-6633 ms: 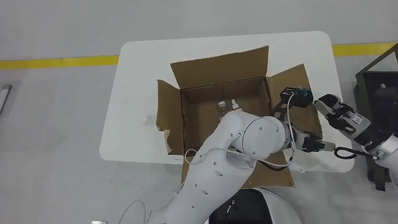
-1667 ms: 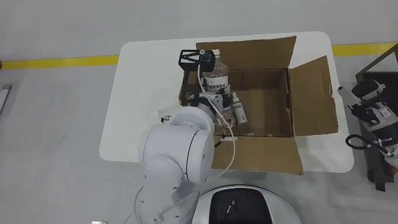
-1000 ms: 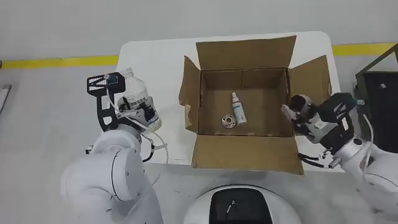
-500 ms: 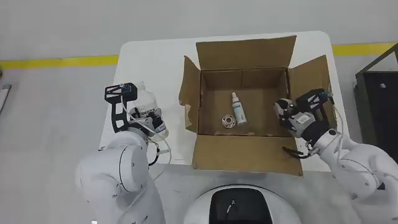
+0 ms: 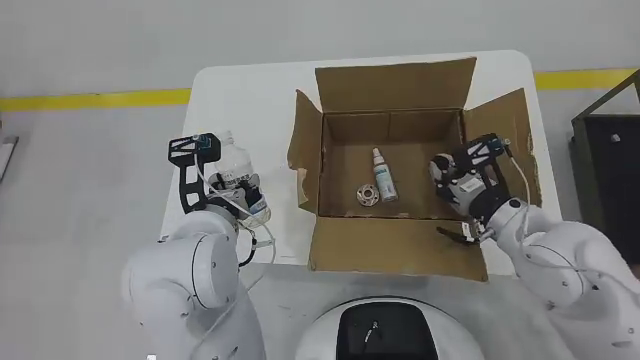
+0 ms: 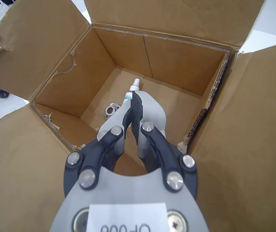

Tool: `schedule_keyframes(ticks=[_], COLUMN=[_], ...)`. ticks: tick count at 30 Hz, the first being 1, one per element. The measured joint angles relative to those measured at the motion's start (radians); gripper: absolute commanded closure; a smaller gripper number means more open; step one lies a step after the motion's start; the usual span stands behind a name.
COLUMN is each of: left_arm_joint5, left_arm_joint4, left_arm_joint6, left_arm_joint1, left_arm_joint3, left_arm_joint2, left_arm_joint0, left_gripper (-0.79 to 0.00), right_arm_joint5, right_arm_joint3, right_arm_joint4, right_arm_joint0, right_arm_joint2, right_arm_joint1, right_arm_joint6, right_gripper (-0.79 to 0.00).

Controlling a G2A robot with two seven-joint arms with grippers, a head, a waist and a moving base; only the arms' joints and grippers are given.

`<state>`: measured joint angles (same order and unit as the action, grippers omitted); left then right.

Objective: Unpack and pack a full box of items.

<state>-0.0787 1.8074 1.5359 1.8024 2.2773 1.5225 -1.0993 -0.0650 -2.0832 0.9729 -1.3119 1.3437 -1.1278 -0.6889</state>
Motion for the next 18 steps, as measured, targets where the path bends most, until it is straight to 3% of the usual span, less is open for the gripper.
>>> schedule_keyframes(ticks=[3, 7, 18], left_arm_joint5=[0.000, 0.000, 0.000], left_arm_joint4=[0.000, 0.000, 0.000], left_arm_joint6=[0.000, 0.000, 0.000], left_arm_joint1=[0.000, 0.000, 0.000], left_arm_joint3=[0.000, 0.000, 0.000], left_arm_joint2=[0.000, 0.000, 0.000], left_arm_joint0=[0.000, 0.000, 0.000], left_gripper=[0.000, 0.000, 0.000], right_arm_joint5=[-0.108, -0.177, -0.180], right_arm_joint3=[0.051, 0.126, 0.132], right_arm_joint4=[0.093, 0.141, 0.136], right_arm_joint0=[0.114, 0.228, 0.236], right_arm_joint2=[-0.099, -0.203, -0.208], right_arm_joint1=[-0.014, -0.033, -0.034], right_arm_joint6=[-0.133, -0.208, -0.209], right_gripper=[0.000, 0.000, 0.000])
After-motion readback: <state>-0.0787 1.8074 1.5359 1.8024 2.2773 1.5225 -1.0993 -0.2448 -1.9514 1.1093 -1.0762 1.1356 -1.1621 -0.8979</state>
